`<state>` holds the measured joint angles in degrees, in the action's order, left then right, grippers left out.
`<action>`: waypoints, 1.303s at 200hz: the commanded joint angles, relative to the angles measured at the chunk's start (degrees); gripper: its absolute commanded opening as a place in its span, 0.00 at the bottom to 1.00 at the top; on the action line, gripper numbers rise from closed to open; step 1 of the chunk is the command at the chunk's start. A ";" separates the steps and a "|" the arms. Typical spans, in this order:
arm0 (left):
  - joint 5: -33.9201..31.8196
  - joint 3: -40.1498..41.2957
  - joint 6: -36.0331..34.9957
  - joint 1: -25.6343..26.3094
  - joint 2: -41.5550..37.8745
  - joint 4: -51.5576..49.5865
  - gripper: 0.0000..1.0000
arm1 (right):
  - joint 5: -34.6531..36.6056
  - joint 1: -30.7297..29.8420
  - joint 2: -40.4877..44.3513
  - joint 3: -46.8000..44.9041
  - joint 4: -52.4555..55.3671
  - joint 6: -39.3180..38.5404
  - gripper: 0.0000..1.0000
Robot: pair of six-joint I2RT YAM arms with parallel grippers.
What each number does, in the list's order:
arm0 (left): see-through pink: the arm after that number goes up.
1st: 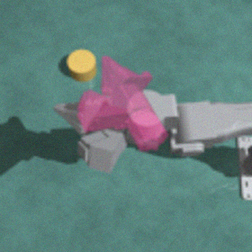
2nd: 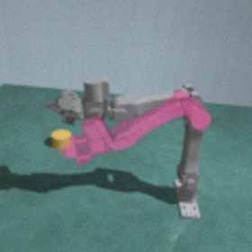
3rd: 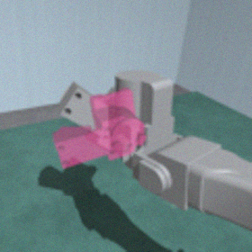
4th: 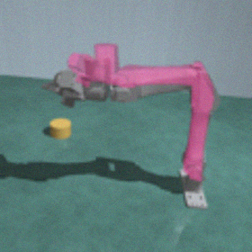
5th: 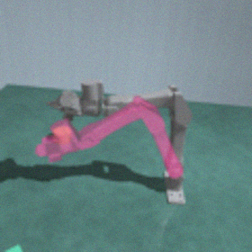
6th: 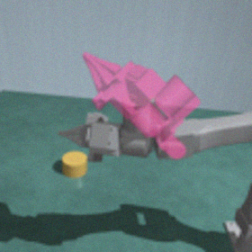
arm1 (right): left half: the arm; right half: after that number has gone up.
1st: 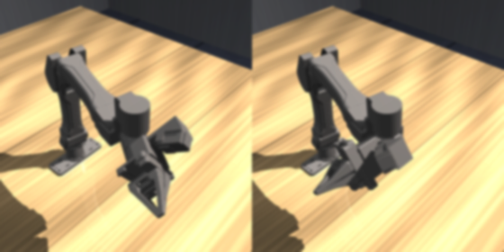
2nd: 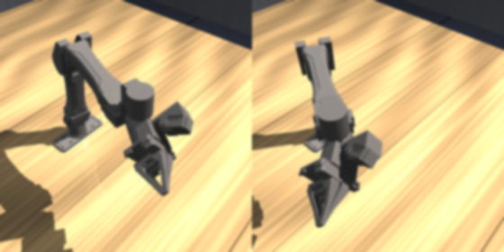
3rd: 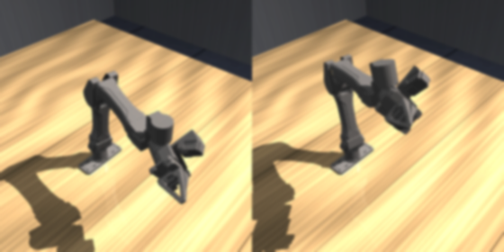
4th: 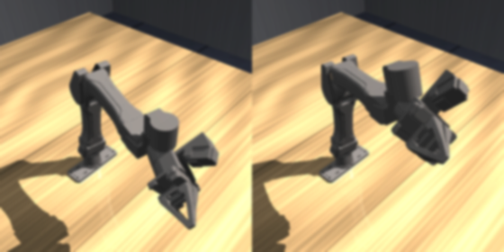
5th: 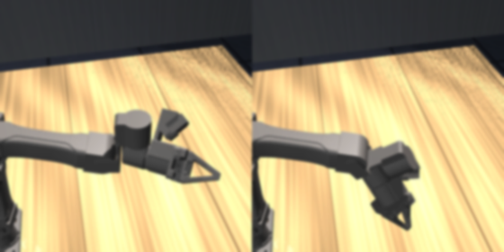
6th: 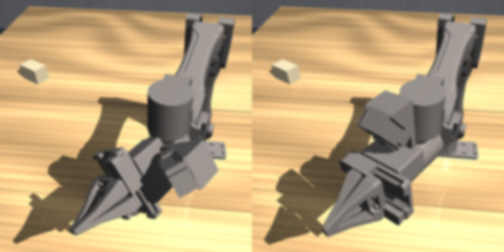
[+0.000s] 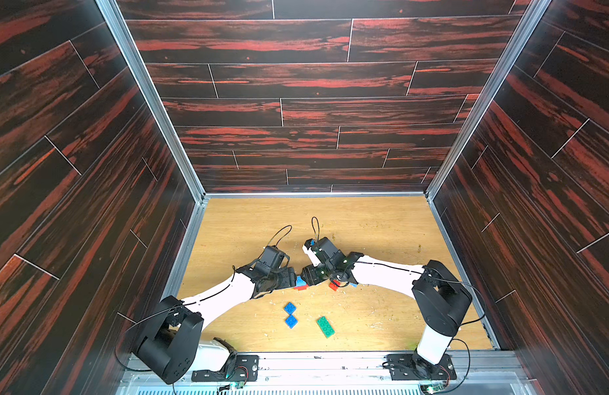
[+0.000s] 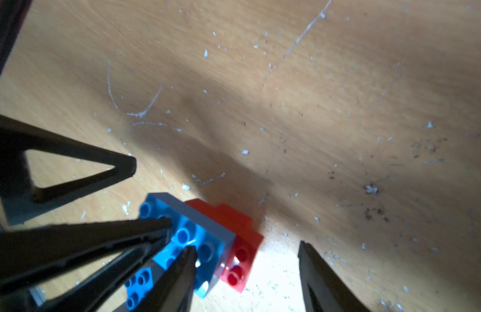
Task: Assemble a heart with lego
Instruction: Assemble the lego brick with the lego brick.
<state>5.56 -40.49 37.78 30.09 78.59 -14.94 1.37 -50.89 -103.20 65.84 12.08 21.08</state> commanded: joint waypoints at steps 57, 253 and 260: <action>1.16 2.78 0.48 0.75 -3.25 -4.59 0.79 | 2.24 -0.45 -0.80 -1.90 3.51 0.01 0.63; -5.56 -6.97 -1.96 2.79 -4.96 -15.20 0.78 | 3.70 -1.23 3.46 1.36 2.20 4.58 0.65; -5.56 -6.84 -1.61 2.81 -5.74 -15.29 0.78 | 4.10 -1.15 4.08 1.43 2.25 4.52 0.66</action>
<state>1.89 -45.39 37.15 32.86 76.23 -25.65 3.57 -52.29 -102.17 64.82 11.94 24.97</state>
